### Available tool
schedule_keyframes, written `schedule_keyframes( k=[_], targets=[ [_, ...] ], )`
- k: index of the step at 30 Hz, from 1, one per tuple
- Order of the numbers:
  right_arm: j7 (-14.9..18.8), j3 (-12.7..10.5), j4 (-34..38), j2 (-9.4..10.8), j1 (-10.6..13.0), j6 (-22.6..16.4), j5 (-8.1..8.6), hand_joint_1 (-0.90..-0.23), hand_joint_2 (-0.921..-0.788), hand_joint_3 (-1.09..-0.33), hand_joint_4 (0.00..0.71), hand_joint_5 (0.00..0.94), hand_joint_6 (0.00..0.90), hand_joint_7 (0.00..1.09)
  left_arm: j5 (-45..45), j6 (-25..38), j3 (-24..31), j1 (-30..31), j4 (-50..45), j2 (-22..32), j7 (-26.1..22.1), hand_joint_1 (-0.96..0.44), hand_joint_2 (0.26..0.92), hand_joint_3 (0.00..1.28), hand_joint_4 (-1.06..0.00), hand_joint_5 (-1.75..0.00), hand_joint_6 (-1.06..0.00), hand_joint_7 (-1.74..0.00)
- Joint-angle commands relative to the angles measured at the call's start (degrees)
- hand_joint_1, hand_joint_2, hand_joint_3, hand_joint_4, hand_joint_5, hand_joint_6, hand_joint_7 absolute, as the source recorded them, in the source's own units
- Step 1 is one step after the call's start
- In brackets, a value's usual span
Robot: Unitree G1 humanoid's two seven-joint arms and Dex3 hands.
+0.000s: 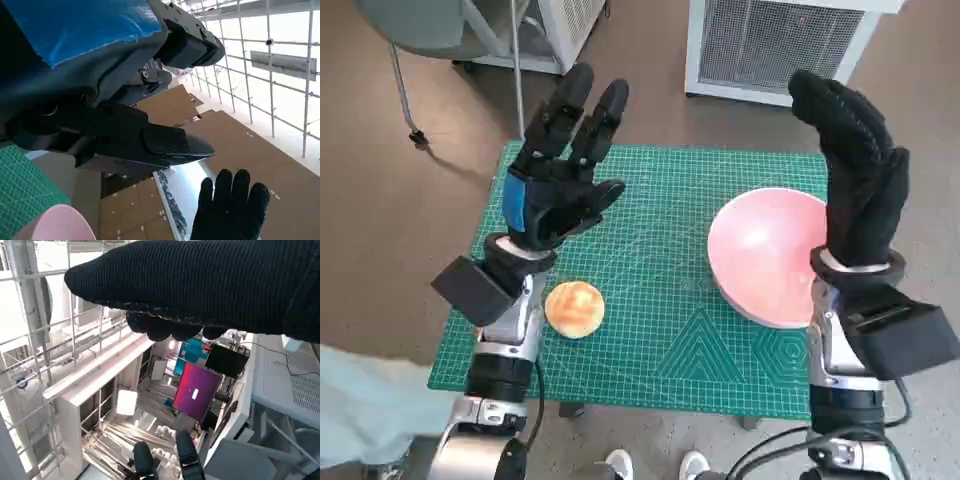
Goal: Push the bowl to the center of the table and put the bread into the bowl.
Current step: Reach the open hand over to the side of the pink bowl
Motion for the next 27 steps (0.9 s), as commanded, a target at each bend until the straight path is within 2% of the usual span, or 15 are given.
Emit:
schedule_keyframes(
  k=[1, 20, 24, 27],
  targets=[
    [0.40, -0.17, -0.24, 0.07, 1.38, 0.90, 0.66, -0.543, -0.921, -0.799, 0.318, 0.001, -0.001, 0.65, -0.85, -0.84, 0.33, -0.14, 0.09, -0.06, 0.20, -0.14, 0.921, 0.16, -0.32, 0.00, -0.43, 0.00],
    [0.26, -0.17, -0.84, 0.38, 2.16, 1.08, 0.87, -0.549, -0.921, -0.797, 0.317, 0.001, -0.001, 0.65, -0.73, -1.08, 0.50, 0.14, 0.60, -0.37, 0.92, -0.13, 0.921, 0.16, -0.32, 0.00, -0.43, 0.00],
    [0.40, -0.63, -0.68, -0.04, 2.66, 0.74, 1.15, -0.541, -0.921, -0.796, 0.319, 0.002, -0.001, 0.65, -0.53, -1.22, 0.40, 0.37, 0.49, -0.44, 1.16, -0.13, 0.921, 0.16, -0.33, 0.00, -0.43, 0.00],
    [0.95, -1.71, -0.02, -1.01, 3.51, -0.12, 1.95, -0.538, -0.921, -0.793, 0.322, 0.004, -0.001, 0.65, -0.41, -1.22, 0.27, 0.65, 0.07, -0.54, 1.34, -0.12, 0.921, 0.16, -0.33, 0.00, -0.43, 0.00]
  ],
)
